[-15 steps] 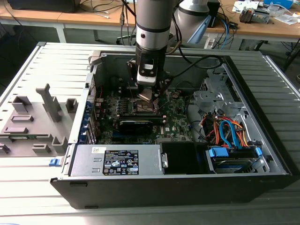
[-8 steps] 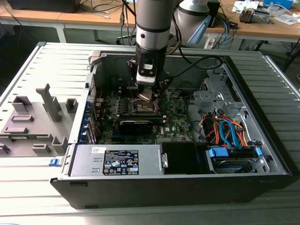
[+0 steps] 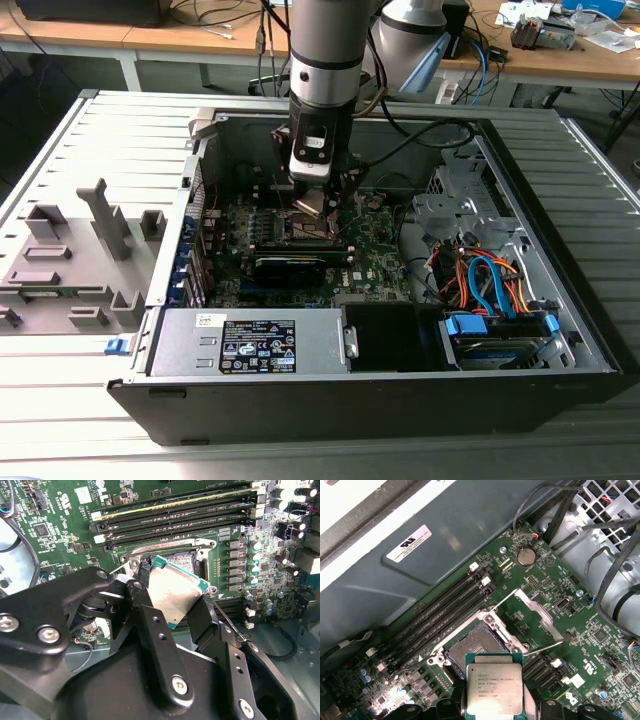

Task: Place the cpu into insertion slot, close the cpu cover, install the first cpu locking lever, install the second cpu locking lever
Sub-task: 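Place the cpu into insertion slot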

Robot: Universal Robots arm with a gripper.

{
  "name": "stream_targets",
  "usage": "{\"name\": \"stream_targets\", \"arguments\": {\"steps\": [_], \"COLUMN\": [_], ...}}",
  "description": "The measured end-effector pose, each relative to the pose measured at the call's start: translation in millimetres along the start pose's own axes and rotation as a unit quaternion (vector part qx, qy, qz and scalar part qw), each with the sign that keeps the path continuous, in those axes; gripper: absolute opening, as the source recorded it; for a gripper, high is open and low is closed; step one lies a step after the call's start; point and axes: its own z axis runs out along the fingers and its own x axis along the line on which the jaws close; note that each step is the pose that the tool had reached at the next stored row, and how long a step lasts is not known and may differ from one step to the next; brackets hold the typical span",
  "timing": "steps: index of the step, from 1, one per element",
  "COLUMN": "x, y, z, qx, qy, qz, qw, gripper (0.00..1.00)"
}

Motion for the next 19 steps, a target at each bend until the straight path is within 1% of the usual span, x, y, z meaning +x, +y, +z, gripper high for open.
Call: {"name": "stream_targets", "arguments": {"steps": [1,3,4,5,19], "x": [0.0,0.0,0.0,0.0,0.0], "y": [0.0,0.0,0.0,0.0,0.0], "z": [0.0,0.3,0.4,0.5,0.7], "qx": [0.0,-0.0002,-0.0003,-0.0004,-0.0005], "qy": [0.0,-0.0002,-0.0003,-0.0003,-0.0005], "qz": [0.001,0.014,0.023,0.027,0.037], "qw": [1.0,0.9999,0.99973,0.99965,0.9993], "gripper": [0.54,0.54,0.54,0.54,0.54]}}
